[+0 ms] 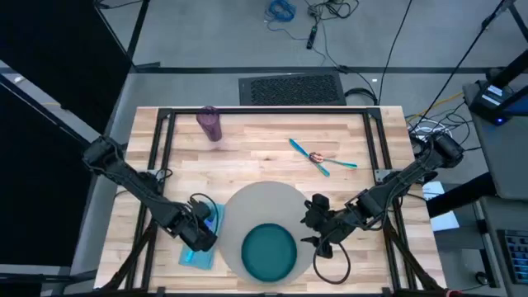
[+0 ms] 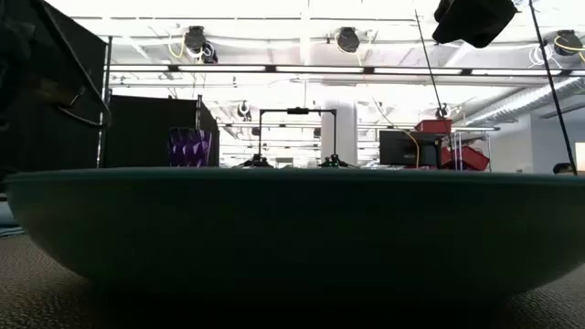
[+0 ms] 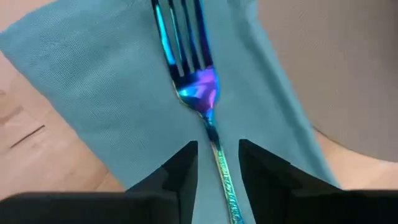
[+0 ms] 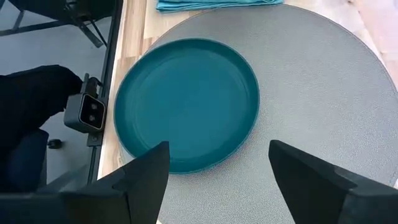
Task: Set table place
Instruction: Put the blue fork on top of the blue table napkin
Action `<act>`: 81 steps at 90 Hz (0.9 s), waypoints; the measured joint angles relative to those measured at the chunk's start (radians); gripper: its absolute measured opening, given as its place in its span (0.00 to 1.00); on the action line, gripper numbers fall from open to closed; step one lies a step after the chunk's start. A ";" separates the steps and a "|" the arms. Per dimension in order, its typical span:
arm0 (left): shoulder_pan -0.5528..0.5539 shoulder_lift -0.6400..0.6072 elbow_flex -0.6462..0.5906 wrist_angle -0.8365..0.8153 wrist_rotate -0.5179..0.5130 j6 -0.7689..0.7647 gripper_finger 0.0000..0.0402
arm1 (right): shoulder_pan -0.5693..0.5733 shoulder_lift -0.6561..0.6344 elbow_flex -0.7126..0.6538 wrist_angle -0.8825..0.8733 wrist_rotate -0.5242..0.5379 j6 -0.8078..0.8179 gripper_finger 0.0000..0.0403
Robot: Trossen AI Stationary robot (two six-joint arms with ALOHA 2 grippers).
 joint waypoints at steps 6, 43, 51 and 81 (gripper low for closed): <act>0.000 0.010 0.000 -0.003 0.015 0.011 0.25 | 0.000 0.000 0.000 0.001 0.000 0.000 0.64; 0.000 0.057 0.001 0.053 0.032 0.028 0.25 | 0.000 0.000 0.000 0.002 0.000 0.000 0.64; 0.000 0.057 0.002 0.046 0.032 0.028 0.22 | 0.000 0.000 0.000 0.006 0.002 0.000 0.64; 0.000 0.057 0.002 0.040 0.032 0.026 0.01 | 0.000 0.000 0.000 0.009 0.004 0.000 0.64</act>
